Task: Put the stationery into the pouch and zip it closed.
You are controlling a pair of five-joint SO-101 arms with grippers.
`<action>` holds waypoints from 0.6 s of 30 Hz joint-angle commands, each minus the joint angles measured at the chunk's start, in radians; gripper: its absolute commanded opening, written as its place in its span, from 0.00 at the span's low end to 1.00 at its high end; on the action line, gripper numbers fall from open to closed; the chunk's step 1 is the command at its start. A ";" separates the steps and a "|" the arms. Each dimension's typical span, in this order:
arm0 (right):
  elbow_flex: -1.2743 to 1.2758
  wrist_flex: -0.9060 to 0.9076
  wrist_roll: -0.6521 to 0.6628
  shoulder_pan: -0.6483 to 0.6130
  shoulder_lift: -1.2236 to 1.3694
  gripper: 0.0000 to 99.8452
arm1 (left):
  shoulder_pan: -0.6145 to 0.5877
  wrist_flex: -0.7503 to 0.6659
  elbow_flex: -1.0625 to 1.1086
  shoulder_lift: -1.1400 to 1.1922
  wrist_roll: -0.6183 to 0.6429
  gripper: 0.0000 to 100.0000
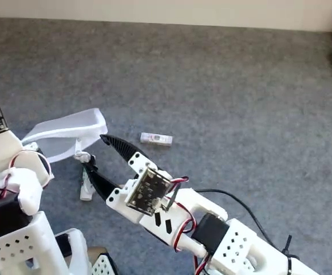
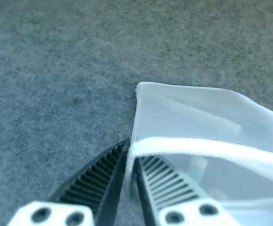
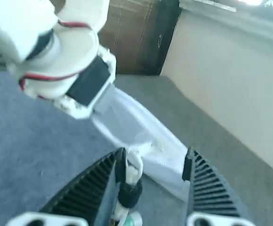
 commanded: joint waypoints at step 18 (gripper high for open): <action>-0.062 0.328 -0.325 0.005 0.008 0.19 | -0.127 -0.054 0.002 -0.001 0.032 0.01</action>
